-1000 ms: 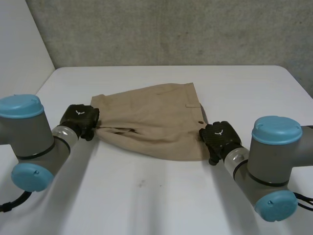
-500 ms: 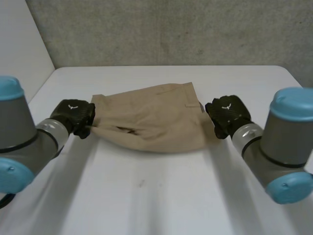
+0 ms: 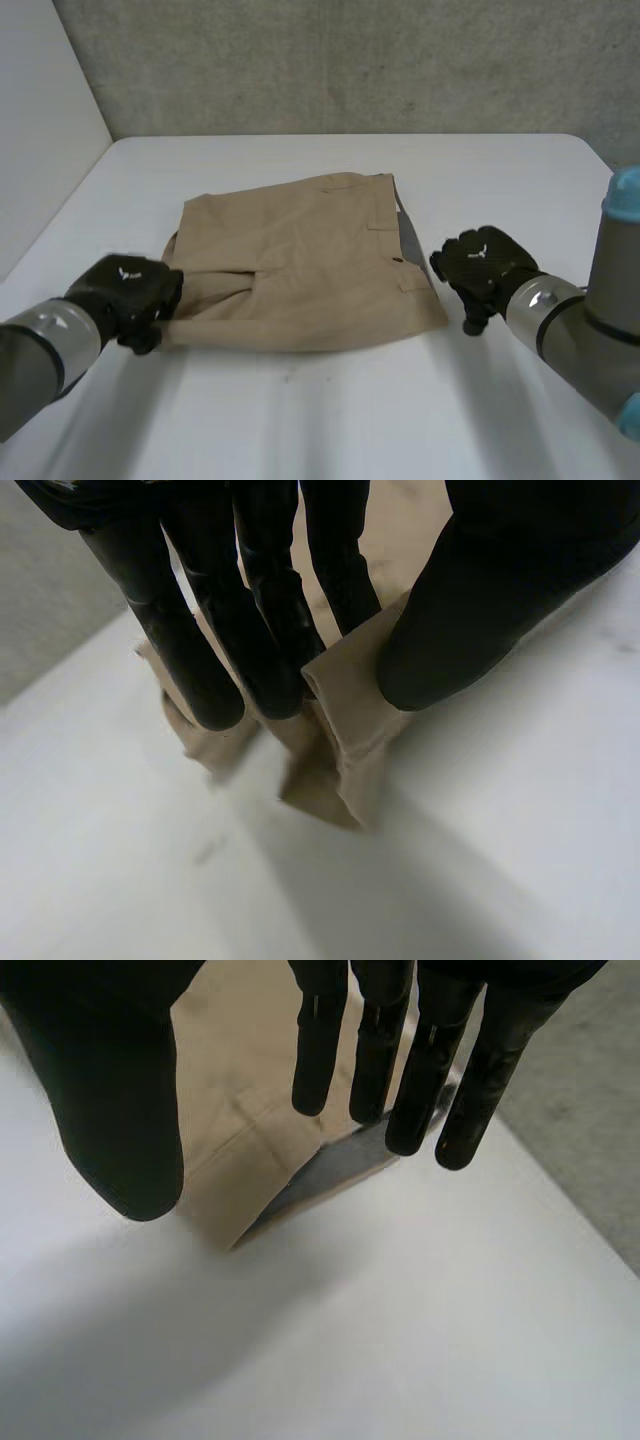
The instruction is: Fold the shorts.
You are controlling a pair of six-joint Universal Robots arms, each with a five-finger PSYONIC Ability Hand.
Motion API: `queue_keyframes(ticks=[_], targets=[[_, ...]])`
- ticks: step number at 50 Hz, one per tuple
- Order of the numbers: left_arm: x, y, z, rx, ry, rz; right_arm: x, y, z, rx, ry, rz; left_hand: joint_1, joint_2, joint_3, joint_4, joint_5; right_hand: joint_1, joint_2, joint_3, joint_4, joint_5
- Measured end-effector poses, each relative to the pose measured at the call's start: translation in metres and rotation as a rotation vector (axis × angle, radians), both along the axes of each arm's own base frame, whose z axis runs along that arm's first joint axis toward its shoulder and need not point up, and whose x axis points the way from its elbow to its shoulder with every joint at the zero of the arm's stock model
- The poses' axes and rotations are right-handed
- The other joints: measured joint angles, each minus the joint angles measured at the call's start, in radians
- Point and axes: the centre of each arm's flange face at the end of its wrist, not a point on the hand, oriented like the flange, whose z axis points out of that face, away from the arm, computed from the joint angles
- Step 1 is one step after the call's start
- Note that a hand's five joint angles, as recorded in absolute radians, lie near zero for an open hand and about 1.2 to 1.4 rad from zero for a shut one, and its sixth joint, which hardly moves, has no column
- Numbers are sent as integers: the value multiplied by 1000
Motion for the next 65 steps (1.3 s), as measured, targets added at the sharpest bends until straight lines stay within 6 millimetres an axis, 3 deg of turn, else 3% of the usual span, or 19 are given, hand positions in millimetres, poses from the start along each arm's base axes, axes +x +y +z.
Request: queue_keyframes(ticks=[5, 8, 10, 38, 50, 54, 57, 65], targets=[[-7, -23, 3, -53, 99, 42, 6, -4, -24, 23, -89, -3, 0, 0, 0, 0, 0, -41, -48, -51, -51, -49], [-8, -27, 5, -58, 118, 50, 6, -4, -27, 30, -92, 0, 0, 0, 0, 0, 0, -41, -48, -51, -51, -49], [-12, -40, 12, -72, 203, 82, 10, -1, -44, 75, -107, 35, 0, 0, 0, 0, 0, -66, -78, -81, -86, -85], [-22, -100, 17, -91, 336, 157, 28, -22, -76, 31, -126, 74, 0, 0, 0, 0, 0, -12, 2, 6, 3, -18], [-22, -105, 16, -95, 337, 160, 38, -29, -82, 16, -126, 85, 0, 0, 0, 0, 0, 181, 243, 246, 243, 210], [-21, -107, 15, -92, 334, 166, 41, -32, -82, 5, -126, 81, 0, 0, 0, 0, 0, 391, 538, 539, 540, 497], [-20, -107, 14, -90, 333, 169, 41, -33, -81, -1, -127, 78, 0, 0, 0, 0, 0, 413, 576, 573, 576, 534], [-17, -96, 1, -32, 304, 173, 38, -39, -49, -77, -140, 47, 0, 0, 0, 0, 0, 435, 587, 586, 601, 545]])
